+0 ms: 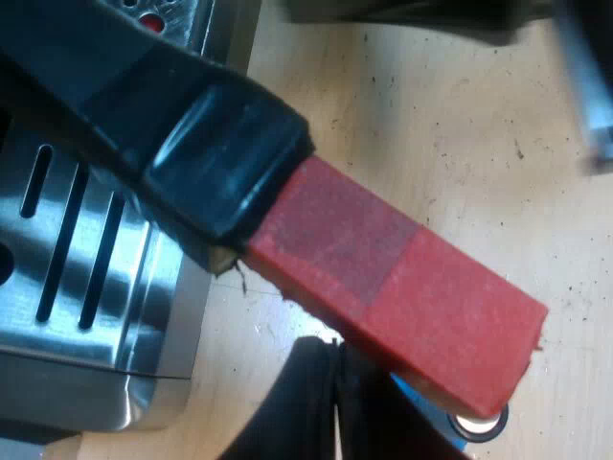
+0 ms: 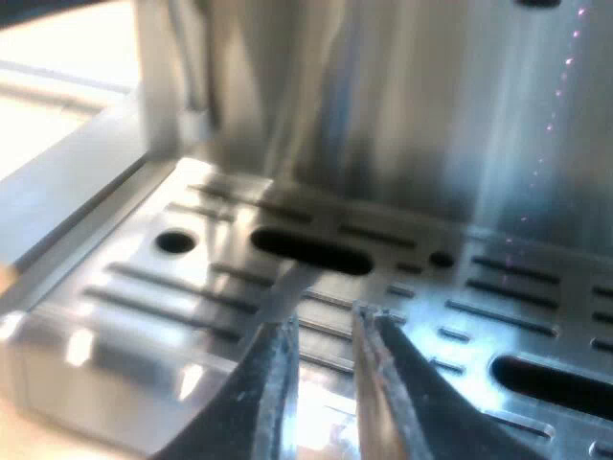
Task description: Put the handle in the coffee machine
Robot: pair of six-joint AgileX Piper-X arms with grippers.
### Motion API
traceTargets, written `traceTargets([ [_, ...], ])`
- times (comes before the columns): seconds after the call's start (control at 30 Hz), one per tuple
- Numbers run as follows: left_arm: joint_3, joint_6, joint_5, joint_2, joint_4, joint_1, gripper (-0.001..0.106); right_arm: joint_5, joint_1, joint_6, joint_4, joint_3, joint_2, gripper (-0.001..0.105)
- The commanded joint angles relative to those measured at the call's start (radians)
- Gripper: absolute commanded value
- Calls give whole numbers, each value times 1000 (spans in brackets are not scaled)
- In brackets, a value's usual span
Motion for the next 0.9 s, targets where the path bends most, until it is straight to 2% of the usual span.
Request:
traceTargets([
  [0.03,-2,13,94,-15,28,-17,1,-57,31,25,85,10,-85,30],
  [0.17,-2,13,97,-15,14,-17,1,-79,56,49,185,10,-186,48],
  [0.23,-2,13,105,-15,9,-17,1,-84,60,54,224,10,-238,52],
  [0.33,-2,5,127,-15,-2,-19,1,-90,63,56,248,7,-284,53],
  [0.37,-2,5,132,-15,-12,-58,1,-131,63,56,307,-1,-361,53],
  [0.5,-2,-9,132,-15,-28,-106,1,-171,66,56,425,-32,-428,53],
  [0.53,-2,-55,128,-15,-88,-161,1,-174,67,56,475,-50,-443,53],
  [0.6,-2,-87,117,-15,-154,-202,1,-184,66,59,537,-73,-459,53],
  [0.67,-2,-156,78,-15,-250,-245,1,-204,66,59,604,-104,-474,52],
  [0.73,-2,-193,60,-15,-311,-272,1,-219,66,59,631,-123,-476,52],
  [0.9,-2,-285,62,-15,-433,-305,1,-222,66,59,672,-147,-478,52],
])
